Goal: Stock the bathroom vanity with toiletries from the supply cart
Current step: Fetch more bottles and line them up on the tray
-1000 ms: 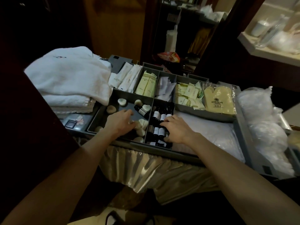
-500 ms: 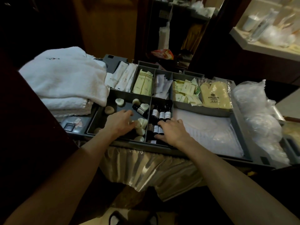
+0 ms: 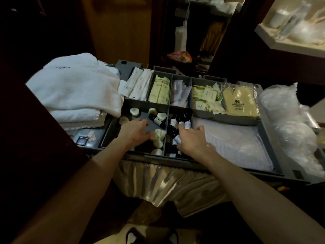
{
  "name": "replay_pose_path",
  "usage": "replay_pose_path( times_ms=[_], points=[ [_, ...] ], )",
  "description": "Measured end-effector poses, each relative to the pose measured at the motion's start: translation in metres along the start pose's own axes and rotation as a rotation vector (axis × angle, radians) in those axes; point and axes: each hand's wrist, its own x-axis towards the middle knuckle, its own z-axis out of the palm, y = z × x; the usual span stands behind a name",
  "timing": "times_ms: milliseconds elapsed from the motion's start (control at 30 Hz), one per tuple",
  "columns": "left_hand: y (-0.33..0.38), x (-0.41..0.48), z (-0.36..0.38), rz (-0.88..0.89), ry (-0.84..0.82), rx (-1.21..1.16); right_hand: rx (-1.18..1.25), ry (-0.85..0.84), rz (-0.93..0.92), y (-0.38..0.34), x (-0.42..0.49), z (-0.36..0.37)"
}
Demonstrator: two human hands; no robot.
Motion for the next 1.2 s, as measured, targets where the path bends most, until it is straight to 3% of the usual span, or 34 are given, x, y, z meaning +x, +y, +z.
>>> replay_pose_path(
  times_ms=[167,333,600,1000,1200],
  points=[
    [0.004,0.012,0.0,0.002,-0.011,0.001,0.348,-0.103,0.163,0.009,0.008,0.001],
    [0.015,0.026,0.0,0.016,0.011,0.056,0.834,-0.07,0.283,0.029,0.013,0.0],
    [0.023,0.047,0.011,-0.006,-0.078,0.099,1.349,-0.058,0.396,0.041,0.021,-0.002],
    [0.024,0.062,0.02,-0.05,-0.043,-0.011,1.528,-0.02,0.459,0.041,0.038,-0.002],
    [0.016,0.059,0.017,-0.205,-0.006,-0.163,1.597,-0.059,0.468,0.032,0.045,0.0]
  ],
)
